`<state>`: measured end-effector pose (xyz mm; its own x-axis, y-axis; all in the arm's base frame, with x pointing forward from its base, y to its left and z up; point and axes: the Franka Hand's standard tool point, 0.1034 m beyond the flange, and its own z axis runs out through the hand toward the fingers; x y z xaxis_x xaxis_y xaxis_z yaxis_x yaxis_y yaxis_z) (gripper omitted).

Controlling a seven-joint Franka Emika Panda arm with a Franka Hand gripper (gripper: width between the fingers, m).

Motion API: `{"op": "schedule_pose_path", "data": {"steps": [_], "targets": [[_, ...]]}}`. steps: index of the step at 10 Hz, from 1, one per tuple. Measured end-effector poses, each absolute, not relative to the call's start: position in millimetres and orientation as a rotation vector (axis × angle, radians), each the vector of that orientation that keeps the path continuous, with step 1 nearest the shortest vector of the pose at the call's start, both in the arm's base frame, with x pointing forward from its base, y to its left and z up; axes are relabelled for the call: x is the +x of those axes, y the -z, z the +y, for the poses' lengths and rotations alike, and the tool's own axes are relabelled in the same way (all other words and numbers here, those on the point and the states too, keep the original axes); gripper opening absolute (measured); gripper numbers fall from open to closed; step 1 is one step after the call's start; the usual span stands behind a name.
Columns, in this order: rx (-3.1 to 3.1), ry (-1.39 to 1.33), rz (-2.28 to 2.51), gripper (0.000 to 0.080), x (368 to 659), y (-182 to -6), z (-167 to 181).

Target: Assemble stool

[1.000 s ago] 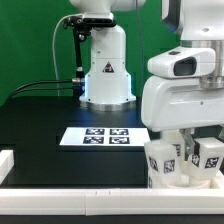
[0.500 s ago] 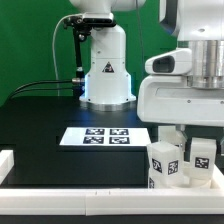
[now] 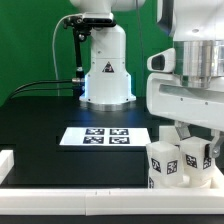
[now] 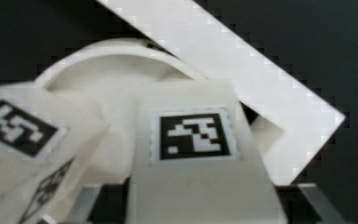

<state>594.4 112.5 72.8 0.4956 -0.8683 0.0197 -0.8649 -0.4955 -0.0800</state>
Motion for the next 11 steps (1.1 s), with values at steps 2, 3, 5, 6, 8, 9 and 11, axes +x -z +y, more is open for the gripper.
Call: {"op": "schedule_pose_path", "data": {"steps": [2, 3, 5, 6, 8, 9, 11], "targets": [[-2.199, 0.05, 2.064, 0.0335, 590.6, -71.8, 111.1], [-2.016, 0.03, 2.213, 0.0335, 590.3, -71.7, 112.1], [-1.921, 0.012, 2.287, 0.0335, 590.2, -71.4, 111.9], [-1.81, -0.001, 2.374, 0.0335, 590.1, -71.3, 112.1], [-1.592, -0.023, 2.516, 0.0335, 590.4, -71.1, 112.2], [-1.391, -0.029, 2.599, 0.0335, 590.7, -70.7, 112.3], [-1.296, -0.031, 2.592, 0.0335, 590.2, -70.4, 113.6]]}}
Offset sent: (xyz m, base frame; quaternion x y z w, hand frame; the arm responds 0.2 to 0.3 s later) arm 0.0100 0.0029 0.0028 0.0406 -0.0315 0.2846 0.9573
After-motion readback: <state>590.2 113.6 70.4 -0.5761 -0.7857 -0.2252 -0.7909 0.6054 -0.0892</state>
